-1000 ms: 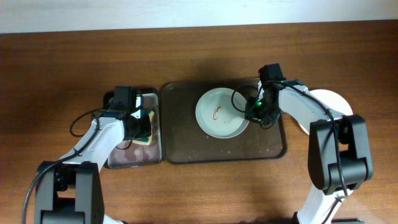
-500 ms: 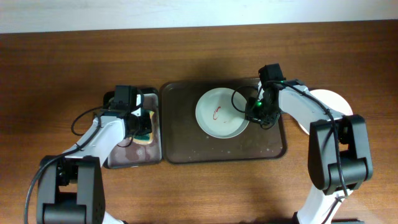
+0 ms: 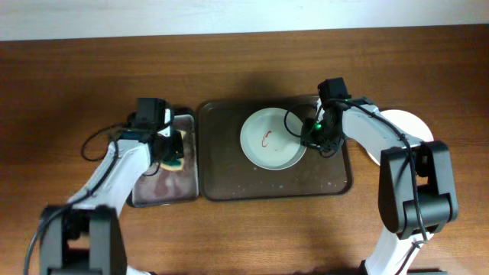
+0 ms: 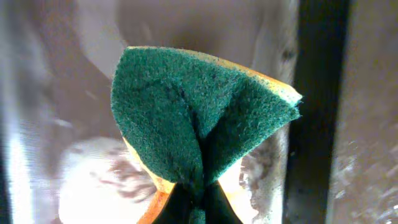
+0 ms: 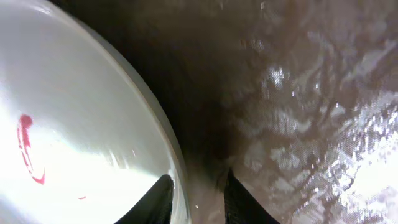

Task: Clean dirty plates on tray and stack at the side
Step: 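Grasp the green sponge in the sink tray with the left gripper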

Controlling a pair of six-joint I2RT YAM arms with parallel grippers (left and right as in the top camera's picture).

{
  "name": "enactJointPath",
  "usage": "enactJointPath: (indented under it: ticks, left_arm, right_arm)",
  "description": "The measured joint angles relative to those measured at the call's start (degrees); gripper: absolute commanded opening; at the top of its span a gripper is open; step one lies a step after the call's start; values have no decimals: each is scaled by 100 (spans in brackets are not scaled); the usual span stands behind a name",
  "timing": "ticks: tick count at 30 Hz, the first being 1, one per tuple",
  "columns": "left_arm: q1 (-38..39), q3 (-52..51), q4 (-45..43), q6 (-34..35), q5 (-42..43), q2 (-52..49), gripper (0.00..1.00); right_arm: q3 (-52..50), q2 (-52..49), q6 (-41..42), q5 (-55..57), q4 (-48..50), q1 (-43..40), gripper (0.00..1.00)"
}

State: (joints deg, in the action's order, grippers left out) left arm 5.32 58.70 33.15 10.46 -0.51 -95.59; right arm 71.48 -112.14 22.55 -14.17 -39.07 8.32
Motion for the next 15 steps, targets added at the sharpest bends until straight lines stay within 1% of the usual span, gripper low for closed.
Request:
enactJointPath:
  ticks: [2,5,8,13,15]
  left_arm:
    - [0,15,-50,-2,-214,407,0]
    - [114,17,-66,-17,-546,758,0]
    - [520,20,-63,-22,-1276,905,0]
    - [1191,20,-61,-28,-2870,1012,0]
    - [1416,20,-63,-39,-3314,1014,0]
  right_arm:
    - [-15,0,2,26,157,0,19]
    - [-26,0,15,46,227,0,13]
    - [-26,0,17,68,227,0,9]
    - [-26,0,17,68,216,0,9]
    - [-26,0,17,68,210,0,9]
